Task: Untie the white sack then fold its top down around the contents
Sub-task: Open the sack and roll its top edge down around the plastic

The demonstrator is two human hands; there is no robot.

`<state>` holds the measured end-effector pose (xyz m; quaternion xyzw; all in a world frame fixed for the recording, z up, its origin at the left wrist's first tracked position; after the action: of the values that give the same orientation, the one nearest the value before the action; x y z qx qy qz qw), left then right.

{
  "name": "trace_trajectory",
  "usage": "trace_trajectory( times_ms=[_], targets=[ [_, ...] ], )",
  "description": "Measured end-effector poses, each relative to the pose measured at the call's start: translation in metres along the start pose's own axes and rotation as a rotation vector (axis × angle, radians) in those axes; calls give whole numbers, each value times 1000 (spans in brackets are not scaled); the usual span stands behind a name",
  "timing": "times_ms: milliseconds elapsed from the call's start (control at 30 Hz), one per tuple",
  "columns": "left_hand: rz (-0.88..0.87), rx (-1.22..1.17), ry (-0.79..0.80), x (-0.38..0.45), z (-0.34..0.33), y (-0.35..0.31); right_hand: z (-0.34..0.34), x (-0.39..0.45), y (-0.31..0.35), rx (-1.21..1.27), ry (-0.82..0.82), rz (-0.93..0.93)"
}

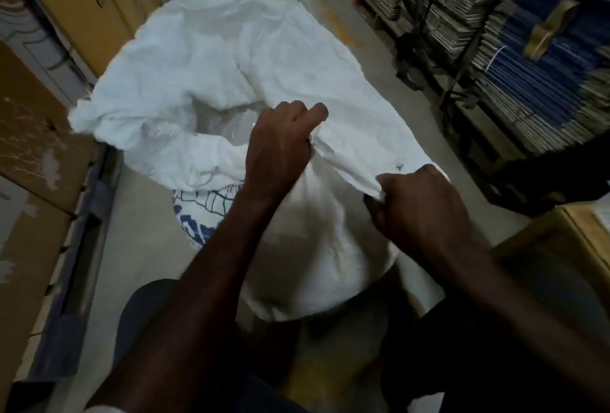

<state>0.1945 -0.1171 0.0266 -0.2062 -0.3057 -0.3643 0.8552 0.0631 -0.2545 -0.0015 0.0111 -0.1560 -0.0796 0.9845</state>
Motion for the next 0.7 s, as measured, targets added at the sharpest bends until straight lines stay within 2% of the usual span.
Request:
trace_trajectory(
  times_ms=[67,133,267,367,467,533,600,700],
  targets=[
    [-11,20,-17,-9,14,17,0,-6,32,62,-25,0],
    [25,64,0,-24,29,44,-6,-6,71,106,-54,110],
    [294,73,59,-70,57,120,-20,-5,126,201,-29,381],
    [354,-4,230,-102,59,141,-17,6,142,196,-90,571],
    [295,-26,426,-124,60,124,-15,28,148,250,-232,699],
    [249,-105,477,-130,64,99,-19,41,144,289,-276,715],
    [295,-191,526,-132,60,82,-21,49,132,288,-361,670],
    [340,-106,556,-127,49,70,-23,50,125,269,-465,579]
  ],
)
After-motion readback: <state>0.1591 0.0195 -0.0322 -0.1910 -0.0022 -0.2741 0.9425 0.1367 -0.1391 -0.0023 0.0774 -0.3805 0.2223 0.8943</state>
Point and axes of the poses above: each hand's wrist, its own x-axis towards the middle knuckle, its own z-axis out of the back of the hand, y = z × x, the point moved 10 cm from there along x, towards the middle knuckle
